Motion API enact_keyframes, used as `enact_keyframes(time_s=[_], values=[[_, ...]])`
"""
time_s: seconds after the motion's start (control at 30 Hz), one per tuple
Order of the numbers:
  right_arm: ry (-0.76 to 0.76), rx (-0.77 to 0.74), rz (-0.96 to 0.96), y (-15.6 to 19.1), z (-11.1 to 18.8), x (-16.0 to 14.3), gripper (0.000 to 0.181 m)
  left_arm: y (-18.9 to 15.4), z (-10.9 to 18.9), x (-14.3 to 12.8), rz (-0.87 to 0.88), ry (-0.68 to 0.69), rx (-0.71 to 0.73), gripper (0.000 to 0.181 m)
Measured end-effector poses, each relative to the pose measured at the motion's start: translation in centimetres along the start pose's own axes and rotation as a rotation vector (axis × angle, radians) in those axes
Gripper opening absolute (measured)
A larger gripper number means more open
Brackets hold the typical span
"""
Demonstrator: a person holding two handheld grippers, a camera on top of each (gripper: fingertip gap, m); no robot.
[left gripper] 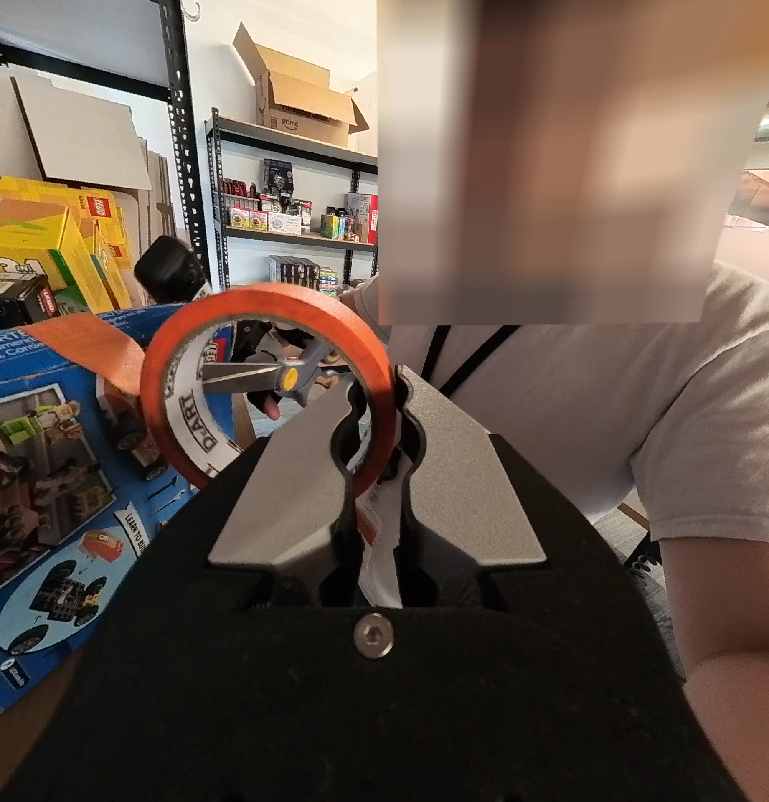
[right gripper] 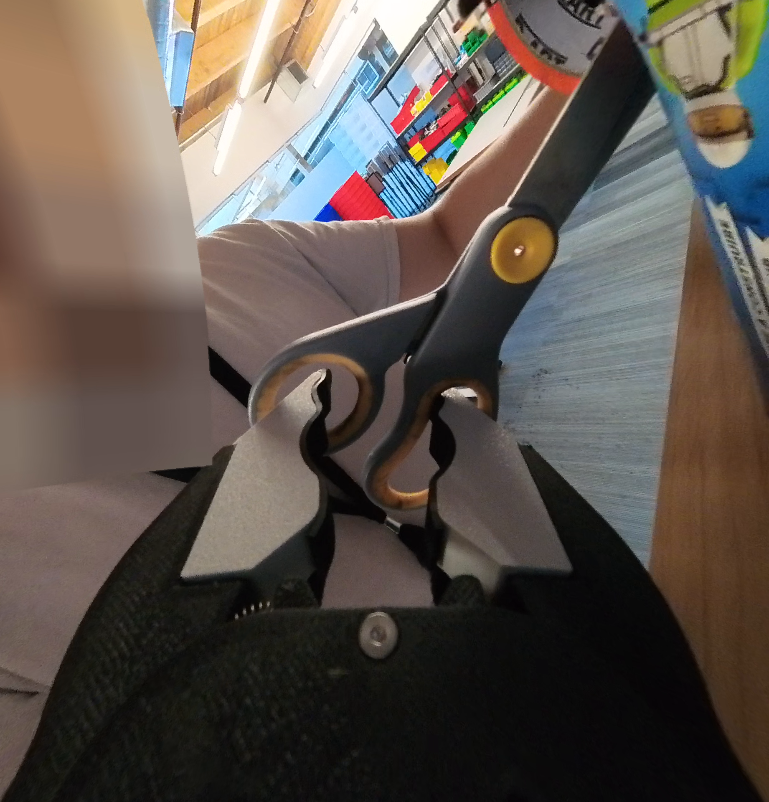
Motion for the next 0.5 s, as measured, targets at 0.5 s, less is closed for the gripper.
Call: enact_keyframes(time_s=[0.5], values=[[0.021, -0.027, 0.018, -0.6, -0.2, 1.4, 0.041, -0.4, 0.1, -0.2, 0.000, -0.001, -0.002, 0.009]])
Point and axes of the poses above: each gripper's, where its closed fingertips meet, z back along the fingers, x out of its top, y = z × x across the jaws, the point moved 4 cm from there along z, back along the fingers, and after that the axes turned 5 degrees about -x, right-handed, at the moved point
